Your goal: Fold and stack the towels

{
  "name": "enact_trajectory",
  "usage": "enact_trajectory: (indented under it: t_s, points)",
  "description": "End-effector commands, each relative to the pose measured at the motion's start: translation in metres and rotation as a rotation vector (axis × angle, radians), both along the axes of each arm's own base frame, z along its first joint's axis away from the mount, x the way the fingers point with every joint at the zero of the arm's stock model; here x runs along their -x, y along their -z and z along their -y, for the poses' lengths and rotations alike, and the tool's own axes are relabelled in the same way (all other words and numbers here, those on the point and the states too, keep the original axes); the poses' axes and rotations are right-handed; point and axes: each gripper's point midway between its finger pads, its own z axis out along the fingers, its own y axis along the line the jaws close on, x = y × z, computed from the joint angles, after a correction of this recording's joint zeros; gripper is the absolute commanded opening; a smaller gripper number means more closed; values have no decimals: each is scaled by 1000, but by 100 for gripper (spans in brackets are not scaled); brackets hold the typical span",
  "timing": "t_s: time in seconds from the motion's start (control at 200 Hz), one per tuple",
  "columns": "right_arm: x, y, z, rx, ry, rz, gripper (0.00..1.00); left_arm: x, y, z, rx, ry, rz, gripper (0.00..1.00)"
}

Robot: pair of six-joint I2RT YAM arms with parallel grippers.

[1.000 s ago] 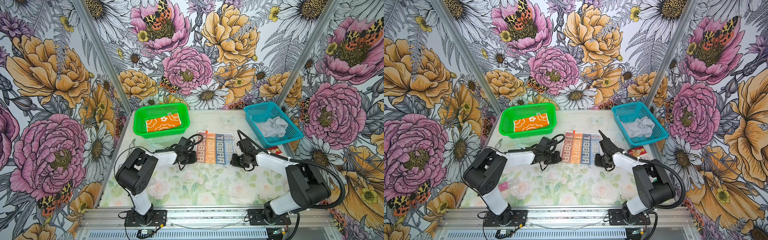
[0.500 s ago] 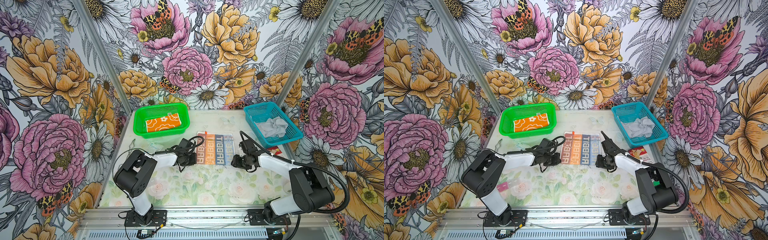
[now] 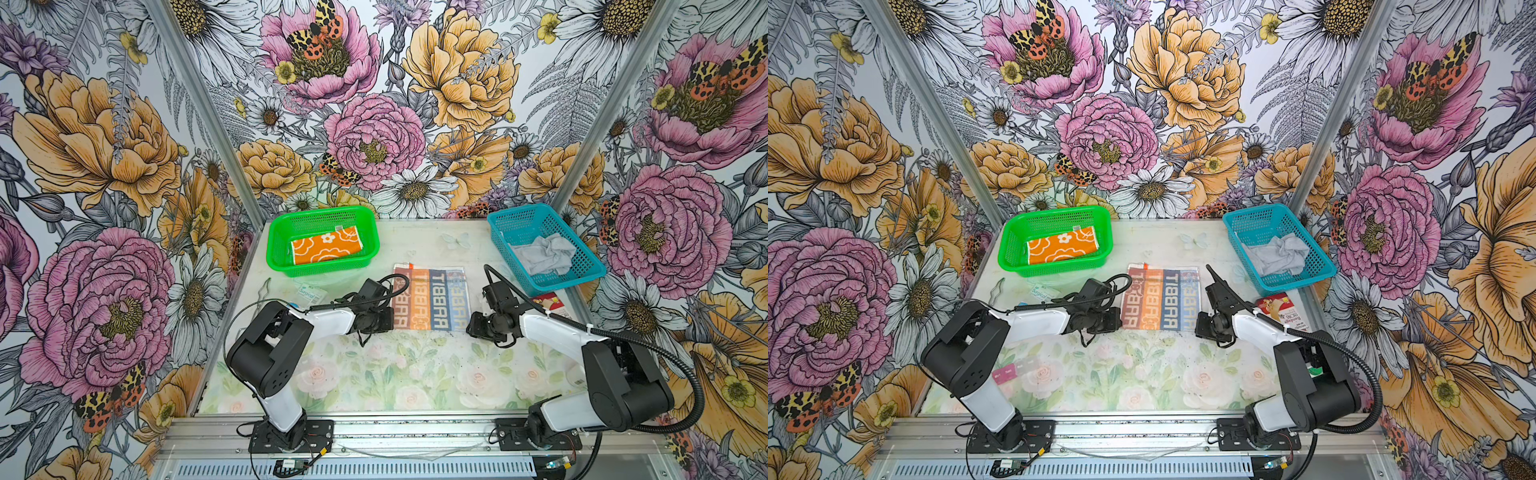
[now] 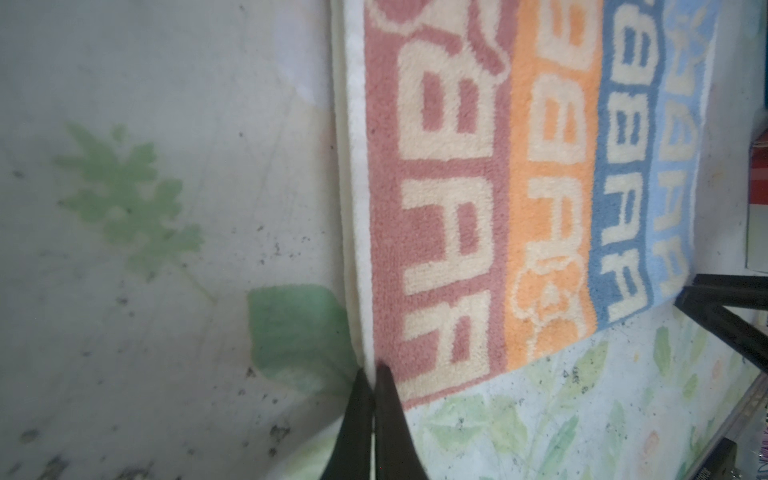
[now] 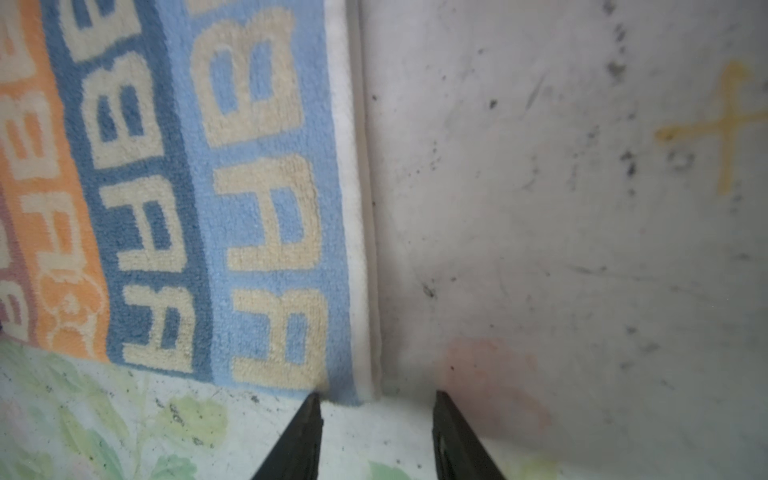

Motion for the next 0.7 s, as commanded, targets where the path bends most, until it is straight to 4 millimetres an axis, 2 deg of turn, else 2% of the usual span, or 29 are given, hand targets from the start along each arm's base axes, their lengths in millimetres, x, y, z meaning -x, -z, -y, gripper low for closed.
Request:
enact_trajectory:
  t_s: [0.0,0.205,0.45,0.515,0.635,0.695]
  points:
    - [-8,4,-2,-1,14,-4,43,25,22,-18,-85,-6,-81,0]
    - [-15,-1,-4,-10,18,18,40,26,23,-18,-84,-2,-81,0]
    - [-11,7,-16,-38,-10,-15,36,26,22,-12,-70,8,-92,0]
    - [-7,11,-21,-49,-21,-26,29,27,22,-12,-71,7,-90,0]
    - [-2,15,-23,-46,-25,-37,0,29,23,-11,-71,7,-90,0]
    - [-1,15,-20,-39,-20,-30,0,31,24,-9,-67,18,-96,0]
